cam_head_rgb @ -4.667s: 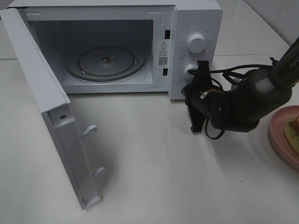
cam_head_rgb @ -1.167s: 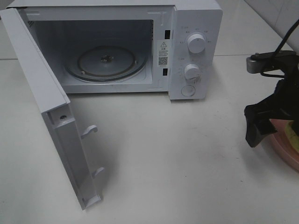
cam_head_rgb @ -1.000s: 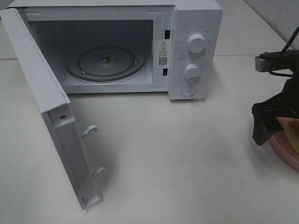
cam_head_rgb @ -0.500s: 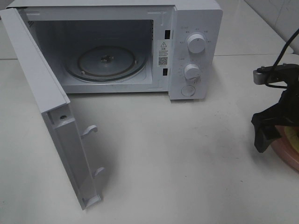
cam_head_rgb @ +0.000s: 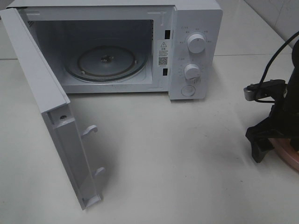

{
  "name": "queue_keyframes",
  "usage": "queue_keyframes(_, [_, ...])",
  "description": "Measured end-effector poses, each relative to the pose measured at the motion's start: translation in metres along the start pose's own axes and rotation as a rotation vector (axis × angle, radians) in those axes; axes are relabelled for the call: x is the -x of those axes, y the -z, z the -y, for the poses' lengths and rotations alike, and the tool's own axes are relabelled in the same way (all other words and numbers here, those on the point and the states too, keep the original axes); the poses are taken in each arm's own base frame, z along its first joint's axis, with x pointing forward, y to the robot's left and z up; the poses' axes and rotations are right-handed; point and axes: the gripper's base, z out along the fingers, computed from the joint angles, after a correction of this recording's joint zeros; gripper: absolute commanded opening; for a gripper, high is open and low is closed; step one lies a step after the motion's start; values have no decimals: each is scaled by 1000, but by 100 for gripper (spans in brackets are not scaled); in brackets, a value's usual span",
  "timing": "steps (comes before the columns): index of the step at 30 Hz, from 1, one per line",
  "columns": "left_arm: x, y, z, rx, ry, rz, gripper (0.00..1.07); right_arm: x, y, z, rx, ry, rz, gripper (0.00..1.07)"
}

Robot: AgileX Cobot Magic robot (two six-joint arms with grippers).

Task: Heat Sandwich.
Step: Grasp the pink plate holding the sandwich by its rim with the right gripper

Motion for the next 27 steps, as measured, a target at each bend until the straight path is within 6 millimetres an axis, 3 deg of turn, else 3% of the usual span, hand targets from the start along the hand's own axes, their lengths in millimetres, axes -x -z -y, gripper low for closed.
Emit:
queue_keyframes(10, [0, 0, 0, 0, 0, 0, 97, 5, -16, 0, -6, 2, -13, 87])
queue_keyframes(15, [0, 0, 0, 0, 0, 0, 97, 5, -16, 0, -8, 5, -13, 79])
queue_keyframes(17, [0, 0, 0, 0, 0, 0, 97, 5, -16, 0, -9, 4, -14, 68])
queue_keyframes(20, [0, 0, 0, 0, 0, 0, 97, 4, -16, 0, -11, -3, -16, 60])
queue_keyframes(22, [0, 0, 0, 0, 0, 0, 97, 4, -16, 1, -20, -6, -18, 43])
queue_keyframes(23, [0, 0, 0, 0, 0, 0, 97, 4, -16, 1, -20, -6, -18, 43])
queue_keyframes(25, [0, 0, 0, 0, 0, 0, 97, 4, -16, 3, -37, -23, -23, 30])
queue_keyframes(26, [0, 0, 0, 0, 0, 0, 97, 3, -16, 3, -45, -33, -27, 16])
queue_keyframes(27, [0, 0, 0, 0, 0, 0, 97, 3, -16, 3, -45, -33, -27, 16])
